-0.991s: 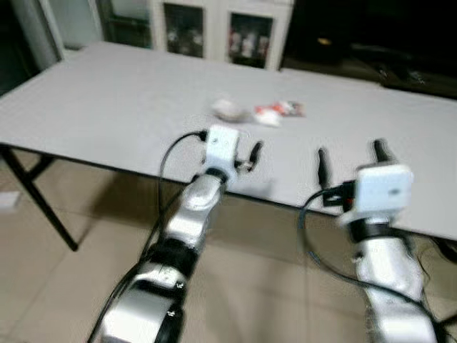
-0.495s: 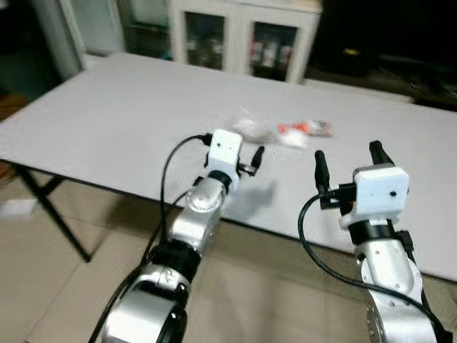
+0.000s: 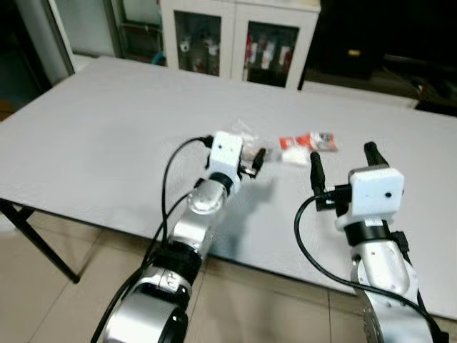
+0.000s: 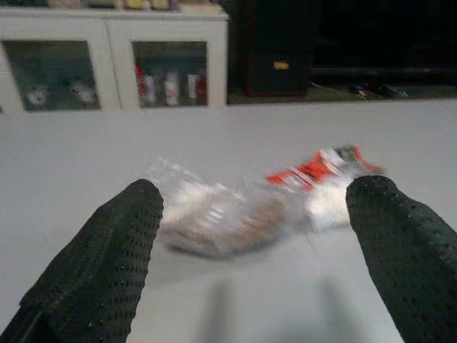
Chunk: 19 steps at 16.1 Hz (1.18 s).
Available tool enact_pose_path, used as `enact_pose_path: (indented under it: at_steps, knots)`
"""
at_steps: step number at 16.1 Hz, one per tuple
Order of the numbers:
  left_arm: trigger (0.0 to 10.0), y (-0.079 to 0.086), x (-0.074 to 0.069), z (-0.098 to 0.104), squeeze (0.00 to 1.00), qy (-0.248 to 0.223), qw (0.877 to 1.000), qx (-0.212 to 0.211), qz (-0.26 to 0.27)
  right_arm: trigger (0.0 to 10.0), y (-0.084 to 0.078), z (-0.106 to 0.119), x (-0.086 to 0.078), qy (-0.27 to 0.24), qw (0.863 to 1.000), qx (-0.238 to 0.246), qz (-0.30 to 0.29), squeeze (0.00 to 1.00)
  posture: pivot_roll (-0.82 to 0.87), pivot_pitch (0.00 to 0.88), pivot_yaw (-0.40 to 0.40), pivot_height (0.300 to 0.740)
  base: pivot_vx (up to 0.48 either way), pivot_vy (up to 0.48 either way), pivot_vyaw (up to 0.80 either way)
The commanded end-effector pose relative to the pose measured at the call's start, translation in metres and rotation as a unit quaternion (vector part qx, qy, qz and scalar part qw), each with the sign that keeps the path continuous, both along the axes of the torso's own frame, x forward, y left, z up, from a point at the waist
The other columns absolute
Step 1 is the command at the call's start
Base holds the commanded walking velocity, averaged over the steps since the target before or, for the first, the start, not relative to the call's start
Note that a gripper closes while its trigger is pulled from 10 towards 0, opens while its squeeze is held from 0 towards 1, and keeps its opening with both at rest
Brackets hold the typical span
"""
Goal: Picking trash to rubbish bin
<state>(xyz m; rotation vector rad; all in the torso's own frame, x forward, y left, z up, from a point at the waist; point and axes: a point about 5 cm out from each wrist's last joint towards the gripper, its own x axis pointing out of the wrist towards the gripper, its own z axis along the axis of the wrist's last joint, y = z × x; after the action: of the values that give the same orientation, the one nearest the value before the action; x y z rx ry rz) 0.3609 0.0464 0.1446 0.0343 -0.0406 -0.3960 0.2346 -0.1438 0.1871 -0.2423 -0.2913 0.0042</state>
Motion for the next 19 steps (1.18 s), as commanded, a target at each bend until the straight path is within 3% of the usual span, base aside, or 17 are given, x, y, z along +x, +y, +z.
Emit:
enact_pose_path:
  at_steps: [1,19]
  knots:
    - [10.0,0.0032,-0.0001,-0.0023,0.00,0.007,1.000,0.004,0.002,10.0,0.0013,0.0005,-0.0012,0.001,1.000,0.000,0.001,0.00,0.05,0.043,-0.043,0.740,0.000,0.000,0.00]
    - [10.0,0.0055,0.0004,-0.0029,0.00,0.011,1.000,0.007,0.005,10.0,0.0030,0.0013,-0.0014,0.000,1.000,-0.006,0.009,0.00,0.05,0.038,-0.045,0.740,0.000,-0.399,0.00]
